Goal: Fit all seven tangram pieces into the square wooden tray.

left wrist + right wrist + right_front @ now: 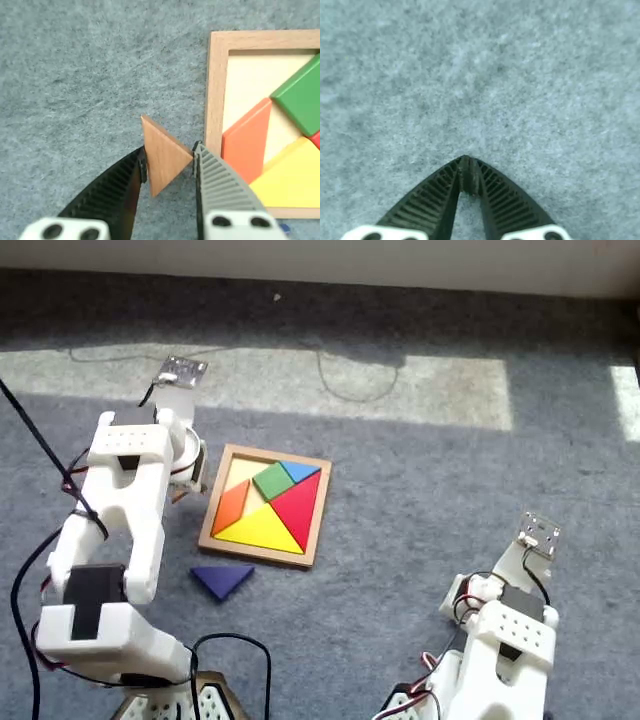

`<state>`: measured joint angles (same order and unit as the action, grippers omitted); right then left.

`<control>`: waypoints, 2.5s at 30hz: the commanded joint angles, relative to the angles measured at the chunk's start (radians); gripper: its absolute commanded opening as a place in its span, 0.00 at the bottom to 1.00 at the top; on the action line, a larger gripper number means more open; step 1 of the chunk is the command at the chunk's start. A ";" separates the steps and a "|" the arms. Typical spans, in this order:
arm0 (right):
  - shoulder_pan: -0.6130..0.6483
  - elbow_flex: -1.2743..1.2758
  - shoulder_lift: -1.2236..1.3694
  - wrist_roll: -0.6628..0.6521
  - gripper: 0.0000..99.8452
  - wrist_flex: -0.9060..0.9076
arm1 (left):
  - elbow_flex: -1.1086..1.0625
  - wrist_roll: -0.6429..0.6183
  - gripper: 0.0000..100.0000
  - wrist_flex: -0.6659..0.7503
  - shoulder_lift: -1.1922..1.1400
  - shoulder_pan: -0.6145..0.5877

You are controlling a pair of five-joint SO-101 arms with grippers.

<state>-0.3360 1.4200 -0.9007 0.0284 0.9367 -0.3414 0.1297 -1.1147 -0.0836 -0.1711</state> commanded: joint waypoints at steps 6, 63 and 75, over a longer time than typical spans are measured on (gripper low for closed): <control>-0.022 0.001 -0.007 -0.009 0.00 -0.007 | -0.041 -0.008 0.14 -0.064 0.147 0.136; -0.022 0.001 -0.007 -0.009 0.00 -0.005 | -0.229 -0.133 0.28 0.058 0.280 0.251; -0.022 0.001 -0.007 -0.009 0.00 -0.005 | -0.624 0.190 0.28 0.052 0.691 0.202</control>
<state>-0.3391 1.4200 -0.9007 0.0284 0.9367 -0.9091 0.2325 -1.0518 0.5056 0.0744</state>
